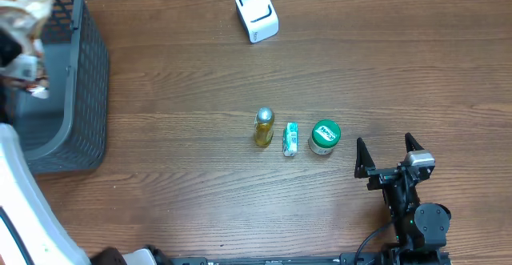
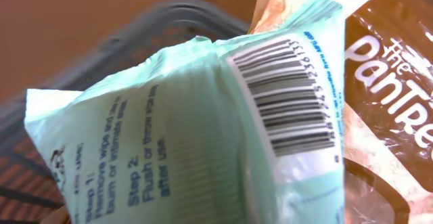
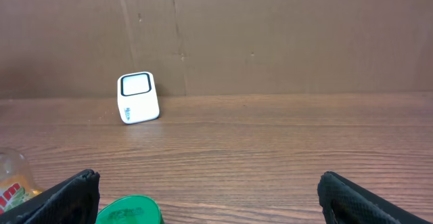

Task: Scan the item barcode
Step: 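Pull the wipes packet up from the basket with the left gripper, then carry the packet bundle left of the yellow bottle and lower it, then set the packets on the table and open the left gripper, then raise the left gripper and withdraw it toward the basket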

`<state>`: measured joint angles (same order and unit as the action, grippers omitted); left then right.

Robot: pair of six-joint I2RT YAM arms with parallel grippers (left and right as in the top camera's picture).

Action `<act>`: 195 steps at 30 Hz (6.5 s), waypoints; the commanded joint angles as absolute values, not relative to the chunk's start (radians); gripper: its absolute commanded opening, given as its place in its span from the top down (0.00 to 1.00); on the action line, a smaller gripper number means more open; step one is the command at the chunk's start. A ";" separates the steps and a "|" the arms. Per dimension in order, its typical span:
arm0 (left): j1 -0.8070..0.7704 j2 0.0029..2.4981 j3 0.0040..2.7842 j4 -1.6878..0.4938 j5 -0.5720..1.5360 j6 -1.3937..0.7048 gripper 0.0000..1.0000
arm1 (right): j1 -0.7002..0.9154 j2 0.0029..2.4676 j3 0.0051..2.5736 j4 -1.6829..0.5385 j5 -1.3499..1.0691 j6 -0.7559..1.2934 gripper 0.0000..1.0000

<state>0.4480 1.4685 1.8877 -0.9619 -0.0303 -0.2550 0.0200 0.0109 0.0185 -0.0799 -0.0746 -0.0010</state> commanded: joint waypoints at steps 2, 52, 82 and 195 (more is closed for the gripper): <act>0.325 1.412 1.901 -1.025 -0.010 -0.296 0.96 | 0.015 0.003 0.008 -0.077 -0.073 -0.005 0.00; -0.407 1.451 0.925 -0.916 -0.156 -1.128 0.39 | 0.015 0.003 0.008 -0.077 -0.073 -0.005 0.00; -0.404 1.451 1.201 -1.147 -0.271 -0.658 0.33 | 0.015 0.003 0.008 -0.077 -0.073 -0.005 0.00; 0.251 1.454 1.411 -1.102 -0.225 -0.419 0.94 | 0.015 0.003 0.008 -0.077 -0.073 -0.005 0.00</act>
